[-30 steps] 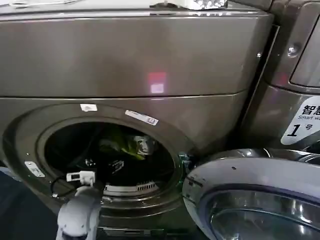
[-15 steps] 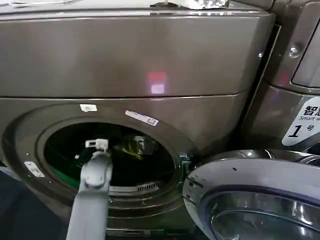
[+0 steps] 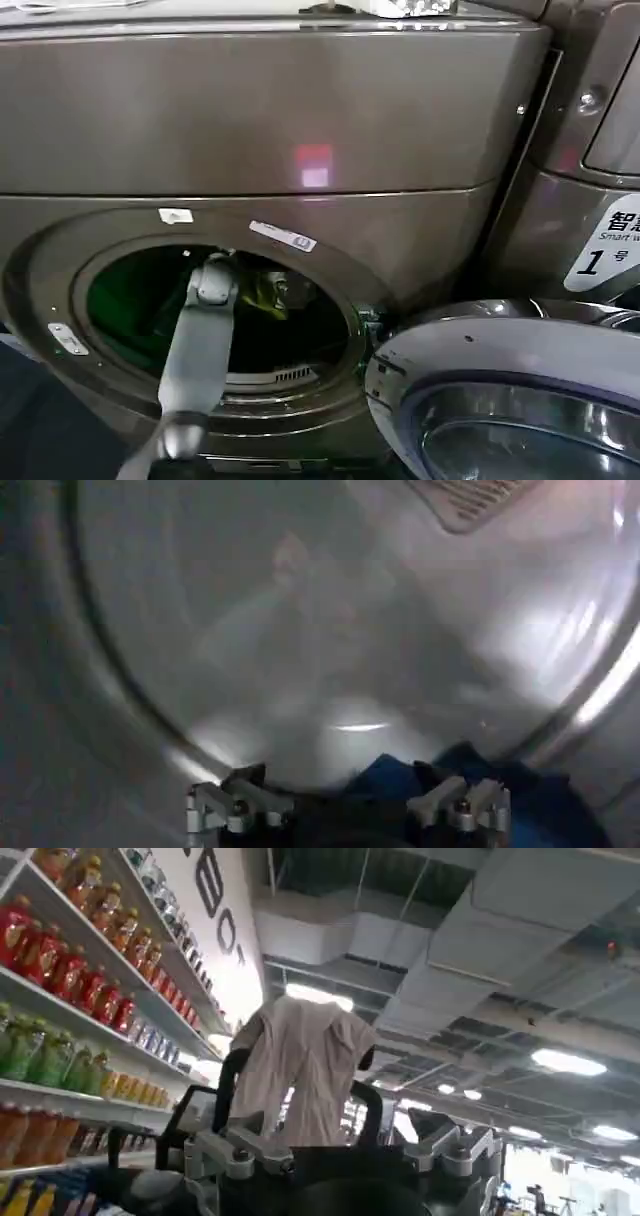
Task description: Grasp the clothes from the dryer.
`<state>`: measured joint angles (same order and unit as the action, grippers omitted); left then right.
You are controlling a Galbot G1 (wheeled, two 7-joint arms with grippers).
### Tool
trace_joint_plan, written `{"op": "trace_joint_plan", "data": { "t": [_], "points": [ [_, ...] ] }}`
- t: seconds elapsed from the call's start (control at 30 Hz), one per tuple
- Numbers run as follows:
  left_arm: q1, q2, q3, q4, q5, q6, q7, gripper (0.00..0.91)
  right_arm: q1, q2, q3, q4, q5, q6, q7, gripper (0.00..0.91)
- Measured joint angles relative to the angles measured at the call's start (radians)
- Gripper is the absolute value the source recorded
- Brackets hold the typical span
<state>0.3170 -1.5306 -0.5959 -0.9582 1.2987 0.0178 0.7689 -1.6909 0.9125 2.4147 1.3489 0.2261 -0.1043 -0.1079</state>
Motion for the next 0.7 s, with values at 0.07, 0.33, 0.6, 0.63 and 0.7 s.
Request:
{"op": "trace_joint_plan", "data": {
  "t": [0.07,0.33,0.6,0.63,0.7],
  "points": [
    [-0.018,0.004,0.000,0.014,0.062,-0.034,0.079,0.907,0.002,0.001,-0.004,0.003,-0.001,0.001,0.000,0.907],
    [-0.103,0.027,-0.006,0.080,0.186,-0.134,0.323,0.907,0.021,0.007,-0.032,0.007,-0.012,0.007,0.000,0.907],
    [-0.156,0.048,-0.002,0.120,0.206,-0.173,0.463,0.907,0.023,0.009,-0.046,0.011,-0.013,0.011,0.001,0.907],
    [-0.161,0.050,-0.002,0.124,0.206,-0.175,0.472,0.907,0.024,0.010,-0.048,0.012,-0.013,0.011,0.001,0.907],
    [-0.173,0.054,-0.002,0.133,0.209,-0.178,0.484,0.907,0.024,0.013,-0.049,0.015,-0.013,0.012,0.001,0.907]
  ]
}}
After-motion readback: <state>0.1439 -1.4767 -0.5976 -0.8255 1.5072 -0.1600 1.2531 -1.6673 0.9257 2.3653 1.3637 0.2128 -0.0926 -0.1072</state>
